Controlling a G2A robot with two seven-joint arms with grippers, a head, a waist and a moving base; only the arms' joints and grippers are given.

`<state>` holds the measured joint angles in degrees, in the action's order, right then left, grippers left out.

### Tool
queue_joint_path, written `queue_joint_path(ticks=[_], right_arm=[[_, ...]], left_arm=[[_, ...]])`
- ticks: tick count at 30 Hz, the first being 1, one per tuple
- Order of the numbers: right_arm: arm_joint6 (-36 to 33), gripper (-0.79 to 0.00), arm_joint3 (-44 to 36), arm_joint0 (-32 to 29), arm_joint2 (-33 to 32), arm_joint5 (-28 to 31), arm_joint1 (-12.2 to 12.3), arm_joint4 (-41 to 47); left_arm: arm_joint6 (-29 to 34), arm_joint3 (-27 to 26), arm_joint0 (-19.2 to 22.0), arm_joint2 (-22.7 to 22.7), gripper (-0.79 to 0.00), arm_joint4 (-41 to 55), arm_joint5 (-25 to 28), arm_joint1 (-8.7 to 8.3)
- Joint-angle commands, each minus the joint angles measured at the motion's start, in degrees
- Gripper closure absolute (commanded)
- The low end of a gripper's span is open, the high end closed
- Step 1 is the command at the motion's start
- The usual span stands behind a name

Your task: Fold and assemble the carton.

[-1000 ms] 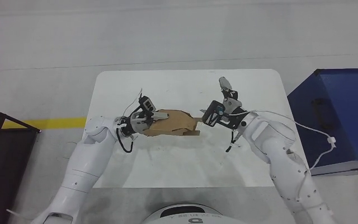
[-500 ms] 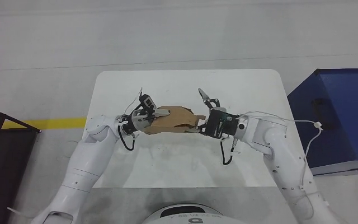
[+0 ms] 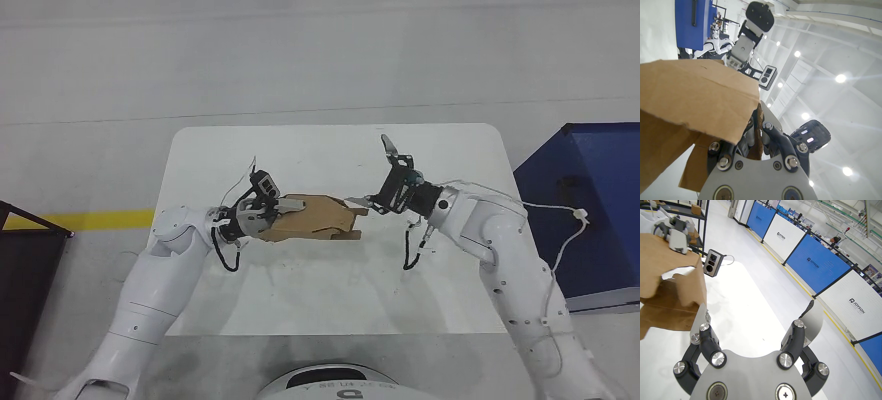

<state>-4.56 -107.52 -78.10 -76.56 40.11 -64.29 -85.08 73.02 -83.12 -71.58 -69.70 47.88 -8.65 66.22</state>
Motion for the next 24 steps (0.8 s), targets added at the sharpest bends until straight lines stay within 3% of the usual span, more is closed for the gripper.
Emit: queue_joint_path(ticks=[1, 8, 15, 24], right_arm=[[-0.8, -0.785, 0.4, 0.6, -0.3, 0.2, 0.1, -0.5], [-2.1, -0.785, 4.6, 4.4, 2.5, 4.0, 0.0, 1.4], [2.0, -0.785, 7.4, 6.5, 8.5, 10.0, -0.7, 7.8], [3.2, -0.785, 9.4, 6.7, 9.2, 7.1, -0.9, 11.7]], left_arm=[[1.1, -0.4, 0.1, 0.3, 0.000, -1.2, -0.3, -0.15], [2.7, -1.0, 0.5, 0.7, 0.000, -3.1, -0.5, -0.52], [1.4, -0.6, 0.8, 0.1, 0.000, -0.7, 0.0, -0.56], [0.6, -0.4, 0.8, 0.2, 0.000, 0.9, 0.3, -0.59]])
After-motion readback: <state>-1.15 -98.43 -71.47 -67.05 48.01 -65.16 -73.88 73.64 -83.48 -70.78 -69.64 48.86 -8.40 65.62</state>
